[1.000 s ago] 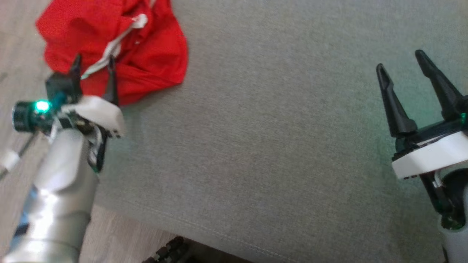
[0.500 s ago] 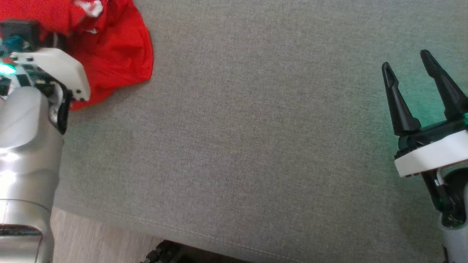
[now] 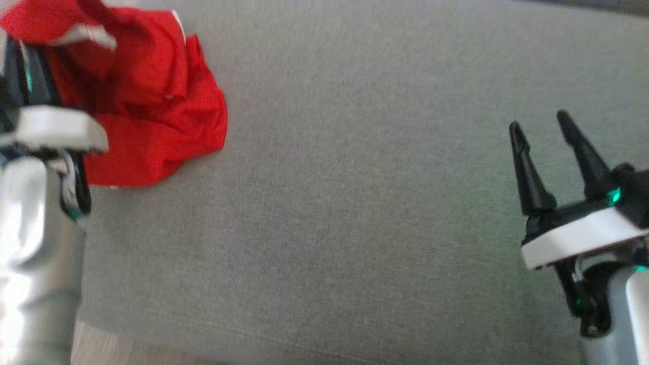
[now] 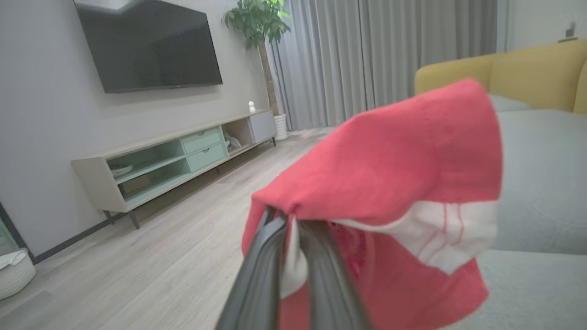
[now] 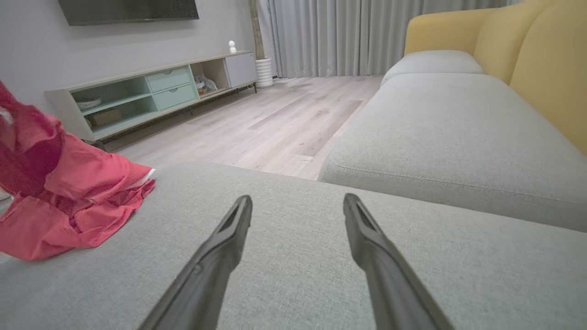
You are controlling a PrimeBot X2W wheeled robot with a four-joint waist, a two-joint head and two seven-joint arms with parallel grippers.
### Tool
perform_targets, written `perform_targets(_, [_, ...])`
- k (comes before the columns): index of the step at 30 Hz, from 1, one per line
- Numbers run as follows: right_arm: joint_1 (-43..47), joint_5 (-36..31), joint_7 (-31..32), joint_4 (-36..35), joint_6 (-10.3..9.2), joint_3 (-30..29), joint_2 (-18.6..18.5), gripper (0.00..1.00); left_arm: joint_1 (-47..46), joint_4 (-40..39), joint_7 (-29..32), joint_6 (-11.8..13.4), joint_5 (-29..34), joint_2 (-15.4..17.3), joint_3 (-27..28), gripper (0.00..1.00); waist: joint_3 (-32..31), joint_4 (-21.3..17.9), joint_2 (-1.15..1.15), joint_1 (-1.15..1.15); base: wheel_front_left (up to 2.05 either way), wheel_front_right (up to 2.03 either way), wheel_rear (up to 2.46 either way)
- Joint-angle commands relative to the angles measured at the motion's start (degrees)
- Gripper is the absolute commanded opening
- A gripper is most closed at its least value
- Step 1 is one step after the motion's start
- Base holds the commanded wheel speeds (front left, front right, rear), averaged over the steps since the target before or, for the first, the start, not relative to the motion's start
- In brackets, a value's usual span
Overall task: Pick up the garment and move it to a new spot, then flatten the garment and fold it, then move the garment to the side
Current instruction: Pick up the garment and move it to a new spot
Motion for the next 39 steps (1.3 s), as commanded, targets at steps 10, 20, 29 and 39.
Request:
perform_targets(10, [3.6, 0.2, -1.1, -0.3, -0.04, 1.0, 3.5, 1.0, 21.9, -32.0, 7.3, 4.5, -0.5, 2.0, 0.1, 0.0, -8.7, -7.0, 0.0, 0.01, 0.0, 0.0, 0.0])
perform_targets(20, [2.4, 0.9, -1.9, 0.1, -0.04, 2.0, 4.5, 1.0, 23.1, -39.2, 14.9, -0.1, -0.6, -2.3, -11.1, 0.0, -5.1, -20.2, 0.0, 0.01, 0.0, 0.0, 0.0])
perform_targets(29, [0.1, 2.8, -5.0, 2.8, -0.04, 2.8, 5.3, 1.0, 8.9, -29.1, 15.7, -6.9, 1.4, -11.3, -22.8, 0.0, 1.7, -33.7, 0.0, 0.01, 0.0, 0.0, 0.0])
perform_targets(39, [-0.6, 4.4, -8.2, 7.3, -0.04, 3.0, 6.2, 1.0, 0.1, -12.6, 16.3, -11.9, -2.0, -15.2, -35.9, 0.0, 4.4, -40.1, 0.0, 0.01, 0.0, 0.0, 0.0])
